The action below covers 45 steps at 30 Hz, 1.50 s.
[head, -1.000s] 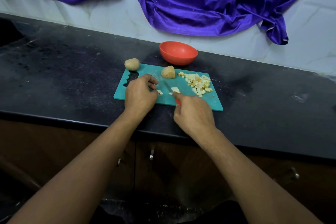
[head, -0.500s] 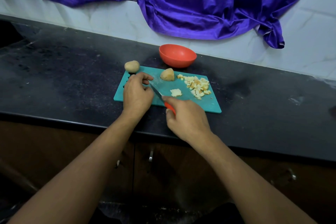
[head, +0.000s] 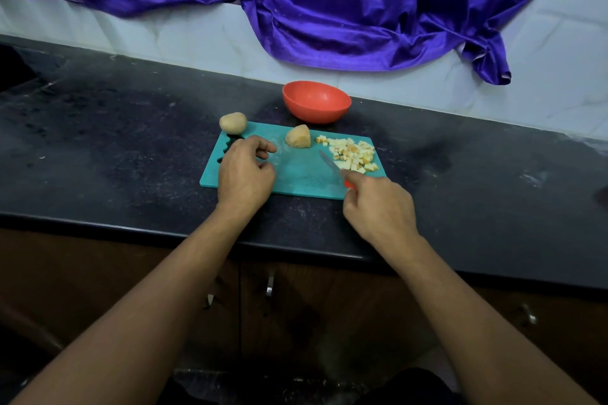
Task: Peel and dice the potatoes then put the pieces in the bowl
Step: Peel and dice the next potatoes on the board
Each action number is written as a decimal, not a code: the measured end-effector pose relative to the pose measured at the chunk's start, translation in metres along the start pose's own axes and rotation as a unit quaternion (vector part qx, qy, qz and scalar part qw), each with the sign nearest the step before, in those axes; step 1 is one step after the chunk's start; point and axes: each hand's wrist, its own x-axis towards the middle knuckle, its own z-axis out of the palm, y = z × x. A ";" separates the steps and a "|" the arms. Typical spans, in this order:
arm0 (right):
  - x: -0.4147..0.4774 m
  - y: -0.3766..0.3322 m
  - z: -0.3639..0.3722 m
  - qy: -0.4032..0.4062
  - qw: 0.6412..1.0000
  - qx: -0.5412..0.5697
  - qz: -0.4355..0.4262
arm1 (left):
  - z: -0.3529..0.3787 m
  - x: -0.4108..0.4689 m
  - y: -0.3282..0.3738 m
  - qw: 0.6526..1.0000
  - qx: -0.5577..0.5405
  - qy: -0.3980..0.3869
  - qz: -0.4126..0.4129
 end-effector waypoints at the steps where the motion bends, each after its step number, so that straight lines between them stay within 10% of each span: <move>1: -0.002 0.001 0.003 0.011 1.000 0.007 -0.001 | 0.000 0.000 0.000 1.000 0.004 -0.002 0.002; 23: -0.007 0.012 0.013 0.079 0.990 0.112 -0.019 | 0.049 0.069 0.021 0.970 0.181 -0.140 0.081; 45: -0.008 0.010 0.009 0.061 0.991 0.115 -0.016 | 0.025 0.043 0.005 0.975 0.088 -0.167 0.119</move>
